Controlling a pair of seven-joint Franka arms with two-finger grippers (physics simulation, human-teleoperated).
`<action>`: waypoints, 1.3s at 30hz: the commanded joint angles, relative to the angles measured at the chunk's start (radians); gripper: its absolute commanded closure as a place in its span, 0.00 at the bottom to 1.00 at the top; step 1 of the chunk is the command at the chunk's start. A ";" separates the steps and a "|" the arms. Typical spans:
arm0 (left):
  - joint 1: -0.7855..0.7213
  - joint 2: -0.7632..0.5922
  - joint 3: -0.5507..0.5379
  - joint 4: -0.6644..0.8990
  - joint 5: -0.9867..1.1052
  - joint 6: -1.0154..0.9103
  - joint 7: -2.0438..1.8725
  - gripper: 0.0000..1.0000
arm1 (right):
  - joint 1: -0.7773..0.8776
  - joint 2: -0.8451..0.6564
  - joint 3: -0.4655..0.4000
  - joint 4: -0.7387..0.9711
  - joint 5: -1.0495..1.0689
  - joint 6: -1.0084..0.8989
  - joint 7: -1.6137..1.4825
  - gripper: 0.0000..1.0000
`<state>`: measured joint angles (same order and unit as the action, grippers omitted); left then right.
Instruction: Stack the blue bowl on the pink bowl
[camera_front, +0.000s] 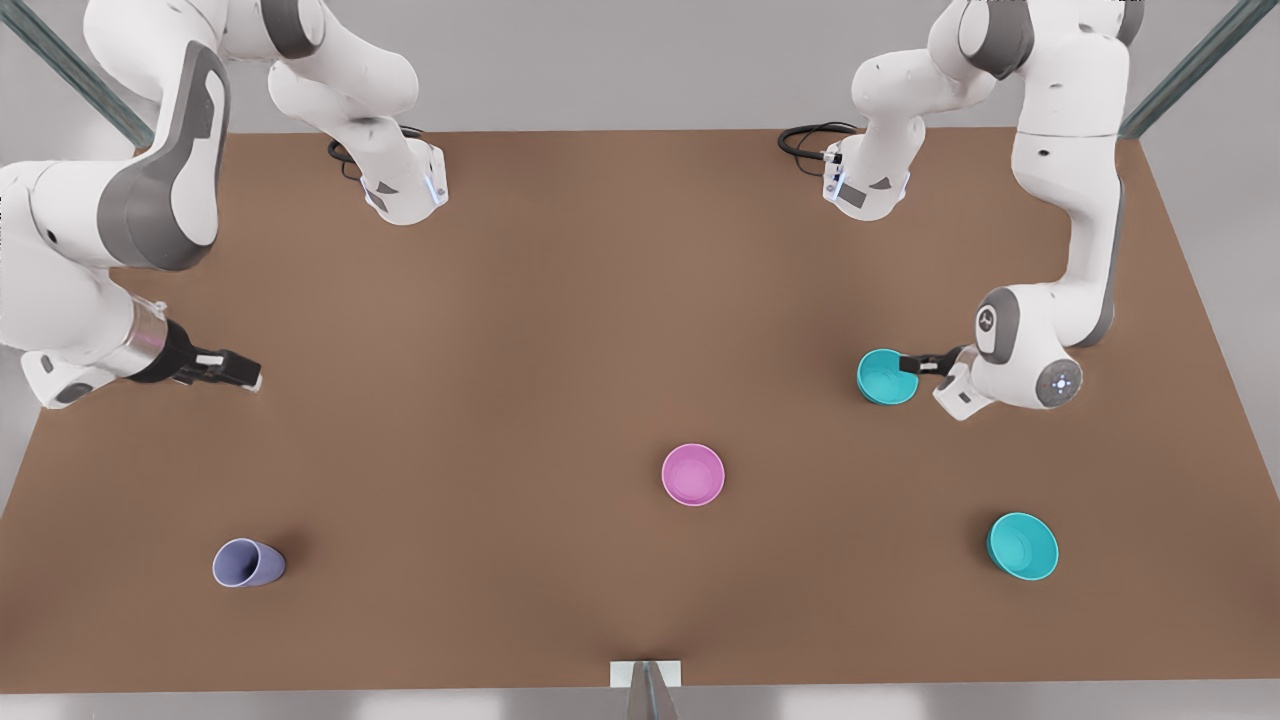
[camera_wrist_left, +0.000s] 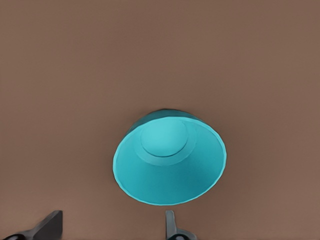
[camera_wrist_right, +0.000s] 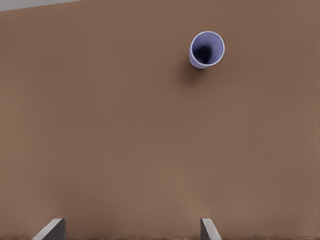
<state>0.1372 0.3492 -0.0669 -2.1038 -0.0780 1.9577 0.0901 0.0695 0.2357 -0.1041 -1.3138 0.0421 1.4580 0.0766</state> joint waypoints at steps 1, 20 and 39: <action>0.001 0.027 0.004 -0.019 -0.032 0.211 0.339 0.00 | 0.001 -0.041 0.000 -0.058 -0.031 0.013 -0.199 0.00; -0.048 0.068 0.001 -0.025 -0.066 0.250 0.313 0.79 | 0.003 -0.016 -0.005 -0.079 -0.030 0.008 -0.208 0.00; -0.528 0.490 -0.079 0.958 -0.108 -0.068 -0.641 0.79 | 0.004 0.007 -0.020 -0.081 -0.015 0.010 -0.215 0.00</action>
<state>-0.3913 0.8397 -0.1456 -1.1484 -0.1788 1.8776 -0.1423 0.0739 0.2426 -0.1236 -1.3959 0.0215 1.4675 -0.1097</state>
